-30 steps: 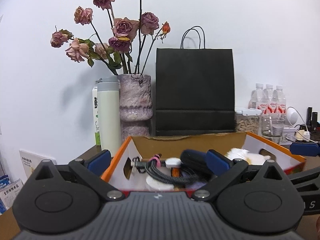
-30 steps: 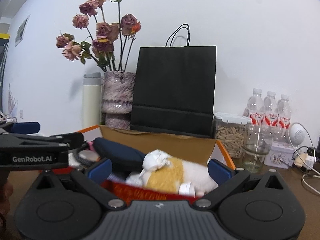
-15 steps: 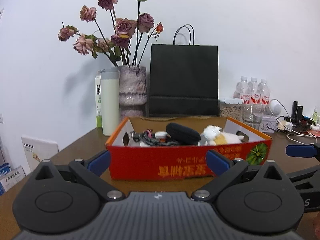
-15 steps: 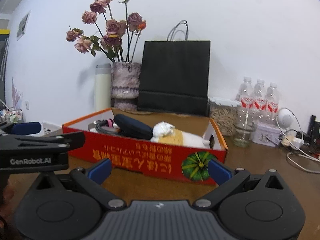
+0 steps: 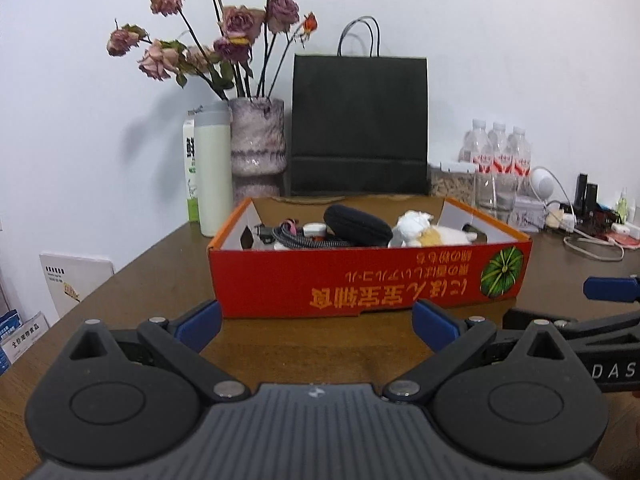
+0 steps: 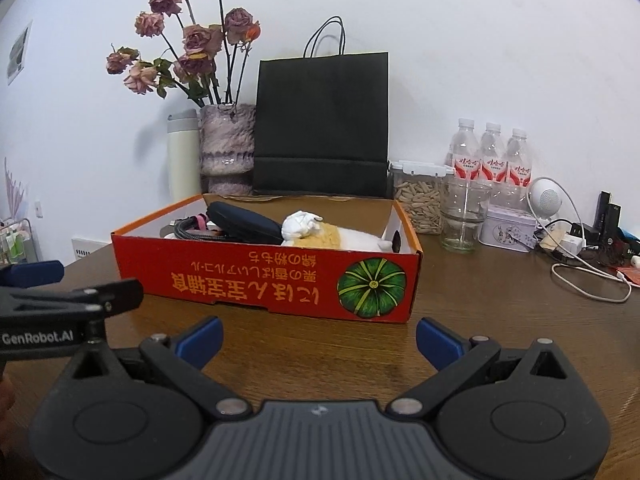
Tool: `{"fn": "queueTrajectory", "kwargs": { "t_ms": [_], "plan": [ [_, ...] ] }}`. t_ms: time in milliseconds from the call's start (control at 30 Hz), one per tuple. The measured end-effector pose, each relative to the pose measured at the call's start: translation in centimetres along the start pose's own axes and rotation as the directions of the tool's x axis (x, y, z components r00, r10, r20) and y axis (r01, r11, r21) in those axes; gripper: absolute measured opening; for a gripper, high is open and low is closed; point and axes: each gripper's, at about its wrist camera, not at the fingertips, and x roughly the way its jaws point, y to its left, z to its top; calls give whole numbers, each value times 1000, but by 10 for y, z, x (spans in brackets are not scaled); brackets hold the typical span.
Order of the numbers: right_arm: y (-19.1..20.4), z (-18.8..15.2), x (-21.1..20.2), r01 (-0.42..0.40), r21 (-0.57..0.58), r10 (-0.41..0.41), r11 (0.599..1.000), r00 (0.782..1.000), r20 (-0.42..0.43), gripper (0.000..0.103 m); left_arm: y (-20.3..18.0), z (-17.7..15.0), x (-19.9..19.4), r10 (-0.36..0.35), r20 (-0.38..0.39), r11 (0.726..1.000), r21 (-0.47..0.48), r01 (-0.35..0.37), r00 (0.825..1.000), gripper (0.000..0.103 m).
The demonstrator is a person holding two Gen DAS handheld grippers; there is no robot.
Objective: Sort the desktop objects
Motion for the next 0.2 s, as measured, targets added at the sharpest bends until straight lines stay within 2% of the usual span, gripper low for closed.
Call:
{"fn": "queueTrajectory", "kwargs": {
  "t_ms": [200],
  "plan": [
    [0, 1, 0, -1, 0, 1, 1000, 1000, -1, 103, 1, -2, 3, -11, -34, 1000, -2, 11, 999, 103]
  ]
}}
